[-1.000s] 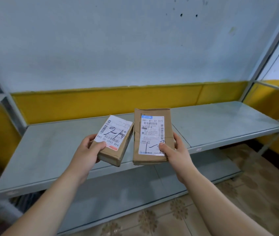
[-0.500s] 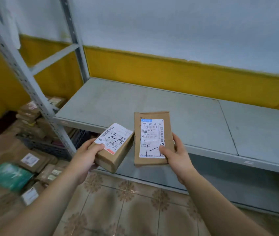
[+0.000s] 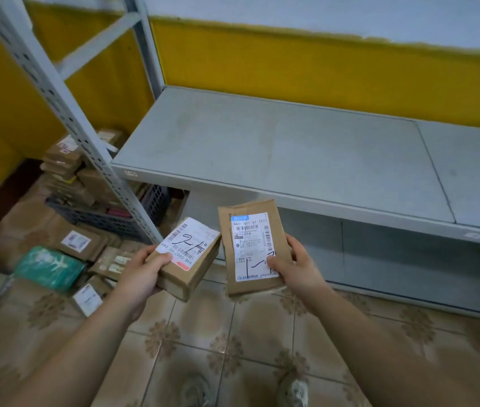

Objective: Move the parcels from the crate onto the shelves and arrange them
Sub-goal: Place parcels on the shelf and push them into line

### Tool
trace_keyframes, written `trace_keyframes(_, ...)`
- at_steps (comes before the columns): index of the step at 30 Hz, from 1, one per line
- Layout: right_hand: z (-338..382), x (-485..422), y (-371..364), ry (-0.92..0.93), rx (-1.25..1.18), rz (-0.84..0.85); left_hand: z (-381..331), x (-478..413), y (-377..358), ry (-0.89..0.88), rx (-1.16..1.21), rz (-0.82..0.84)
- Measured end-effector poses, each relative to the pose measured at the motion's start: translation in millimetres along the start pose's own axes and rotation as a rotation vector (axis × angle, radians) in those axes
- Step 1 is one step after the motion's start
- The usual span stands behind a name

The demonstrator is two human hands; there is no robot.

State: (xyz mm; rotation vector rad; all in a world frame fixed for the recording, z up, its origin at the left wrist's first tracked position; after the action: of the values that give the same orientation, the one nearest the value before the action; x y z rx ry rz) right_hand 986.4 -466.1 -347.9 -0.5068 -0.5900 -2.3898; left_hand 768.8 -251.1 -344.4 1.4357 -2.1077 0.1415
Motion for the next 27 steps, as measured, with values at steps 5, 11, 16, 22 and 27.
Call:
trace_keyframes(5,-29.8,-17.4,-2.0,-0.065,0.008,-0.032,15.0,-24.6,-19.2,0.031,-0.097,0.042)
trace_keyframes(11,-76.0,-60.3,18.6,-0.151,0.093,-0.016,43.8,-41.4,-61.2,0.102,-0.166,0.047)
trace_keyframes(16,-121.8,-129.6,48.4,-0.179,0.129,-0.053,82.8,-78.2,-123.6,0.106,-0.204,0.046)
trace_keyframes(22,-197.9,-225.4,44.8,-0.16,0.136,-0.092,146.1,-159.1,-200.4,0.024,-0.288,0.055)
trace_keyframes(27,-271.1,-313.1,23.8,-0.104,0.131,-0.151,208.9,-253.0,-252.1,-0.034,-0.235,0.011)
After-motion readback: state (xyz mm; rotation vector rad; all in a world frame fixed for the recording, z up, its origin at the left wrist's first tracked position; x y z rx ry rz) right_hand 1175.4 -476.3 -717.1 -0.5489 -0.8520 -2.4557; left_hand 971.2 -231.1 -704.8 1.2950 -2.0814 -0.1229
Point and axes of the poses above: each hand's wrist, its own x-axis away from the middle knuckle, its own y-axis out of the back of the hand, z = x × y, the point moved 8 cm from there along -x, towards the middle knuckle, and after that the axes turned 7 degrees about -z, right-handed, at the moved point
